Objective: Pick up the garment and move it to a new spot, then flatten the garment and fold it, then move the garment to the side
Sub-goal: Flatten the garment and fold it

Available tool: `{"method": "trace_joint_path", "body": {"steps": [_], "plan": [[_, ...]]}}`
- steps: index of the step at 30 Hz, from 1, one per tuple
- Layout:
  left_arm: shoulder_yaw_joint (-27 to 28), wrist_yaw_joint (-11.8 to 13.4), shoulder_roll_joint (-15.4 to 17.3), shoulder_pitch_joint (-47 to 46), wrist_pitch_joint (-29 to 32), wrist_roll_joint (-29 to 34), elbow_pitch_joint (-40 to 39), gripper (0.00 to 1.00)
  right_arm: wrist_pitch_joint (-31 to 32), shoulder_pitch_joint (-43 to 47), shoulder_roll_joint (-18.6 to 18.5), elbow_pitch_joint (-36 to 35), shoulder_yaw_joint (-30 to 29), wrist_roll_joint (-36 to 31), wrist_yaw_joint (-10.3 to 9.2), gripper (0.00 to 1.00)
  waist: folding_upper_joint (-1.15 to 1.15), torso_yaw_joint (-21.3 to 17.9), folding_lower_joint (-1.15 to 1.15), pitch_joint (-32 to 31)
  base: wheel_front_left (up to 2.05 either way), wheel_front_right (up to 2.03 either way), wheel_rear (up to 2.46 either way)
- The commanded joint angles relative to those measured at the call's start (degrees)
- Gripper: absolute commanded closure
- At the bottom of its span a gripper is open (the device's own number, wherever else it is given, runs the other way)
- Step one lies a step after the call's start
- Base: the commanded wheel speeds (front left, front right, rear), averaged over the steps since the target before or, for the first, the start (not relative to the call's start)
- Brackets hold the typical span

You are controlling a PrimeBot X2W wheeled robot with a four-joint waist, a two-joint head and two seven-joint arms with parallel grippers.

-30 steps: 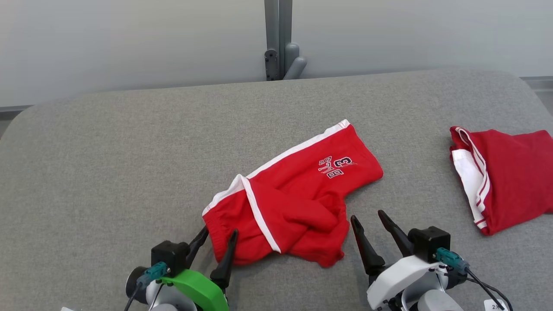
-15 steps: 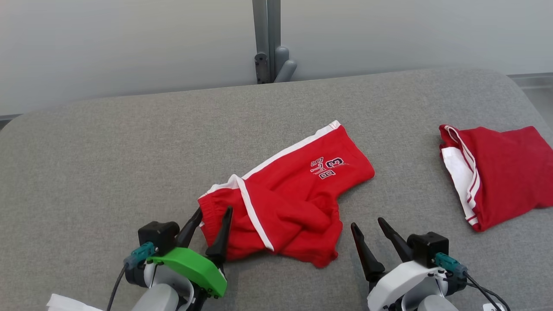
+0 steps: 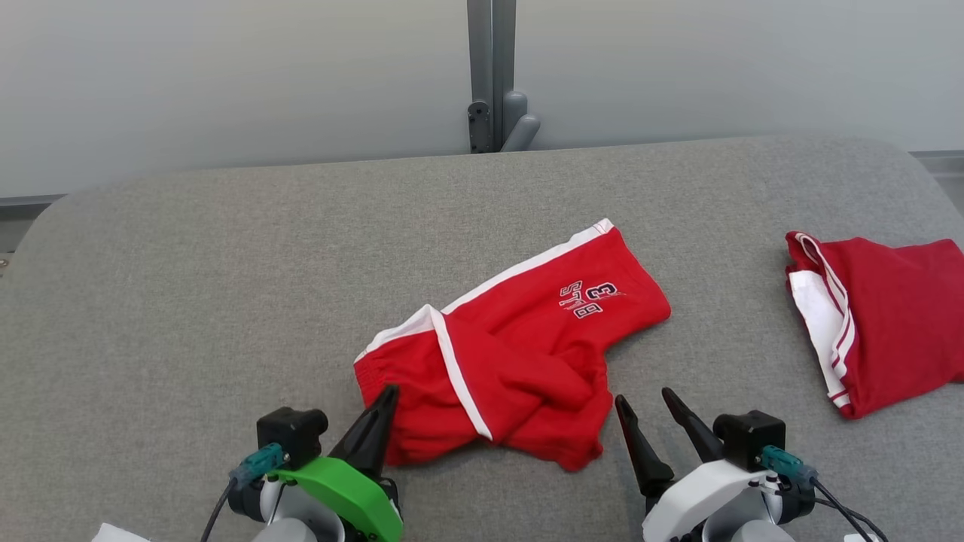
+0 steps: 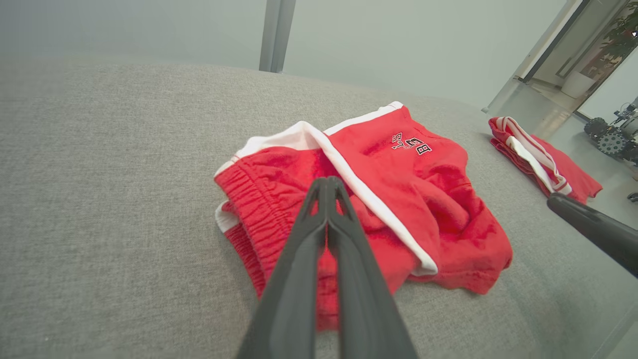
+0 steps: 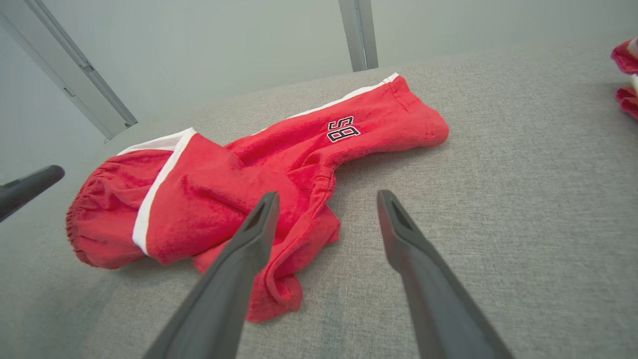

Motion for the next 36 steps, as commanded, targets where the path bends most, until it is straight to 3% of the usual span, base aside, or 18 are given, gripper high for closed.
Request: {"method": "trace_joint_path", "body": {"steps": [1, 5, 10, 11, 12, 17, 25, 32, 36], "plan": [[-0.44, 0.04, 0.4, 0.51, -0.14, -0.9, 0.17, 1.0, -0.15, 0.35, -0.17, 0.16, 0.17, 0.28, -0.07, 0.0, 0.0, 0.18, 0.0, -0.16, 0.0, 0.0, 0.0], [1.24, 0.04, 0.68, 0.94, -0.15, -0.83, -0.33, 1.0, -0.15, 0.47, -0.18, -0.22, -0.21, 0.51, -0.07, 0.0, 0.0, 0.1, 0.0, -0.24, 0.0, 0.0, 0.0], [9.97, 0.16, -0.74, 4.1, -0.14, 5.19, -3.57, 1.0, -0.14, 0.93, -0.15, -1.51, -0.7, -0.25, -0.07, 0.0, 0.0, -0.19, 0.0, -0.64, 0.0, 0.0, 0.0], [11.95, 0.29, -1.45, 5.16, -0.13, 6.64, -4.62, 0.61, -0.15, 1.17, -0.15, -1.85, -0.48, -0.65, -0.07, 0.0, 0.0, -0.11, 0.0, -0.75, 0.0, 0.0, 0.0], [13.69, 0.24, -2.12, 6.48, -0.13, 8.34, -5.48, 0.0, -0.14, 1.51, -0.15, -2.08, -0.04, -1.01, -0.07, 0.0, 0.0, 0.07, 0.0, -0.89, 0.0, 0.0, 0.0], [20.0, 0.11, -5.06, 11.33, -0.08, 13.72, -9.07, 0.0, -0.14, 2.69, -0.16, -1.63, 3.12, -1.71, -0.07, 0.0, 0.0, 2.03, 0.0, -1.09, 0.0, 0.0, 0.0], [21.46, -0.01, -6.85, 14.11, -0.07, 15.59, -10.29, 0.0, -0.15, 1.55, -0.46, -0.45, 7.96, -2.54, -0.07, 0.0, 0.0, 5.46, 0.0, -0.36, 0.0, 0.0, 0.0], [21.61, -0.02, -7.17, 14.15, -0.07, 15.79, -11.09, 0.0, -0.14, 4.6, -1.18, -0.56, 1.93, -3.63, -0.07, 0.0, 0.0, 6.92, 0.0, 0.18, 0.0, 0.0, 0.0], [22.03, -0.02, -7.32, 14.71, -0.07, 15.54, -11.07, 0.0, -0.15, 6.13, -1.43, -0.52, 1.88, -3.61, -0.07, 0.0, 0.0, 6.65, 0.0, 0.33, 0.0, 0.0, 0.0]]}}
